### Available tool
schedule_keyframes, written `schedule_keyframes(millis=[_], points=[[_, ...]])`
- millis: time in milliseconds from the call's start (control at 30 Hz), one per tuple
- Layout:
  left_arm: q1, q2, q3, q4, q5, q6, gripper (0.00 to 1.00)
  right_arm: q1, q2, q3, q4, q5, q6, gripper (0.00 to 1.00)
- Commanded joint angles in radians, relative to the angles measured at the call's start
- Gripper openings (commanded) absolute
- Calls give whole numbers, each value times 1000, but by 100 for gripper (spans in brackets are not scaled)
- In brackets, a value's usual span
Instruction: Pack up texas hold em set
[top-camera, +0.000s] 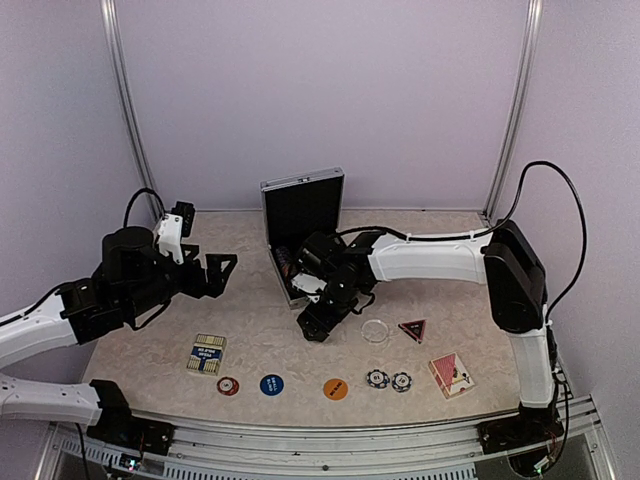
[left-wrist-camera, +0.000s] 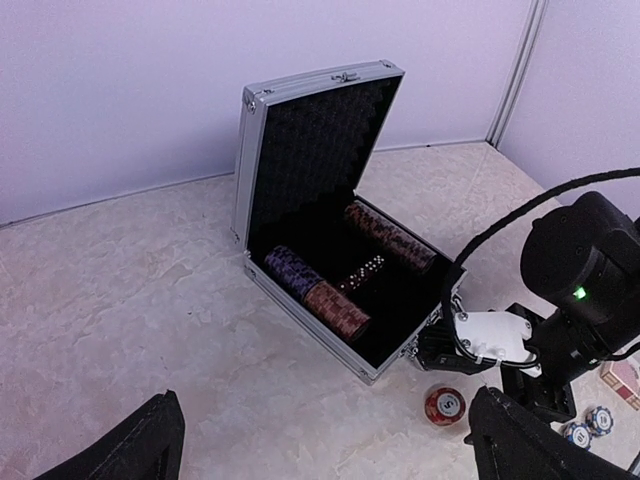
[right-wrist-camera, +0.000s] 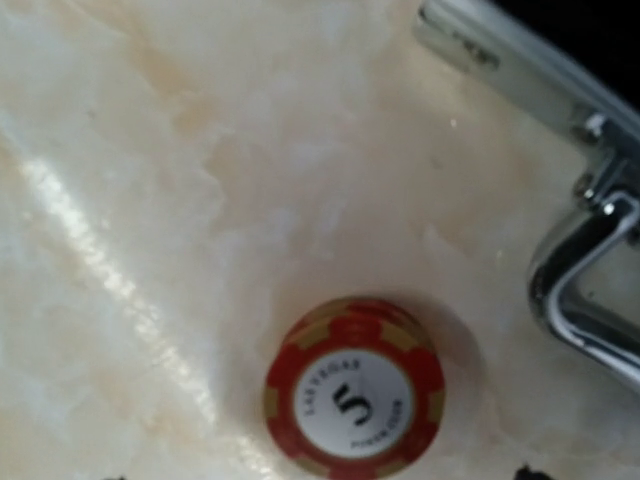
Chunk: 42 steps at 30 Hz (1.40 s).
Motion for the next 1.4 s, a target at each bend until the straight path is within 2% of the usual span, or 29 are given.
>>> schedule_keyframes(millis=[0, 800, 1367], points=[[8, -27, -26, 34, 28, 10, 99, 1, 42, 52, -40, 14, -5, 83], [26, -32, -35, 39, 21, -10, 99, 0, 160, 136, -77, 44, -19, 69], [42, -29, -36, 44, 37, -21, 99, 4, 183, 139, -82, 71, -32, 49]])
